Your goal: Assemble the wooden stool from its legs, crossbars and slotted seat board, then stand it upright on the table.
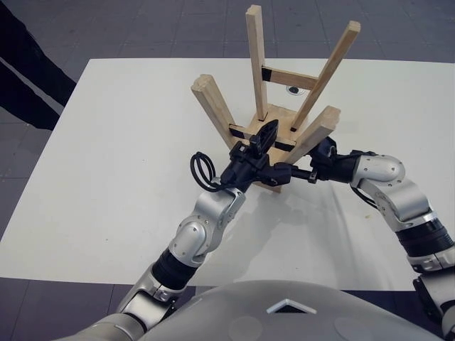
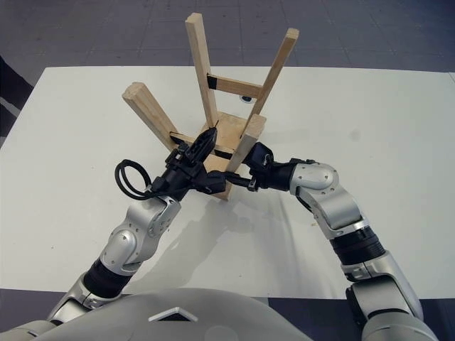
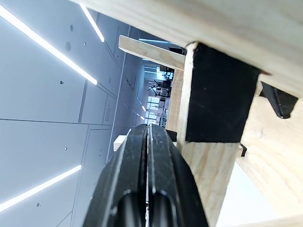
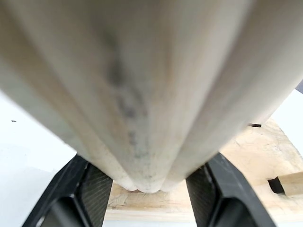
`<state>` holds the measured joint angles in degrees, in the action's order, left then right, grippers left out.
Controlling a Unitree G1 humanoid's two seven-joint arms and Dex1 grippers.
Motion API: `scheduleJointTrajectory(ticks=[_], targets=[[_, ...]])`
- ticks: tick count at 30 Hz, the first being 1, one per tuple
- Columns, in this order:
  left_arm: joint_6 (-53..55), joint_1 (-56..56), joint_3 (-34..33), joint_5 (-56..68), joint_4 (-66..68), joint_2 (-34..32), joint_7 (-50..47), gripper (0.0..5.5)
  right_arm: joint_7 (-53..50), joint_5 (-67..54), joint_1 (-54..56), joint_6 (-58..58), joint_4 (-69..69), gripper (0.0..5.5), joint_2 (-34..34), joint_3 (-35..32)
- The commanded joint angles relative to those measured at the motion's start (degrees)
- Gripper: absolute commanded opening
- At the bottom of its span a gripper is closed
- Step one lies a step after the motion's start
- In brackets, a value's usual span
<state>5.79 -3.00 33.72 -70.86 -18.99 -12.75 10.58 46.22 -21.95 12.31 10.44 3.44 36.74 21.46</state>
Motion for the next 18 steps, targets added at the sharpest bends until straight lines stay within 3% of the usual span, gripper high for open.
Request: scheduleJointTrajectory(ticks=[1, 9, 16, 18], targets=[[-2.0, 5.6, 5.1, 2.9, 10.4, -2.9, 6.3, 0.1, -2.4, 5.4, -10.8, 9.0, -5.0, 2.04, -1.8, 6.4], [-3.3, 5.1, 4.7, 3.2, 9.7, -2.6, 2.8, 0.1, -1.0, 4.0, -13.3, 0.3, -6.4, 2.04, -5.7, 4.4], [-3.7, 5.1, 4.5, 3.0, 9.3, -2.5, 2.0, 0.1, 0.0, 5.0, -12.8, 0.7, -7.4, 3.56, -6.5, 3.3], [-3.6, 4.9, 4.3, 2.7, 8.7, -2.4, 1.5, 0.1, 0.3, 5.4, -12.8, 1.3, -6.8, 3.68, -6.1, 3.5]])
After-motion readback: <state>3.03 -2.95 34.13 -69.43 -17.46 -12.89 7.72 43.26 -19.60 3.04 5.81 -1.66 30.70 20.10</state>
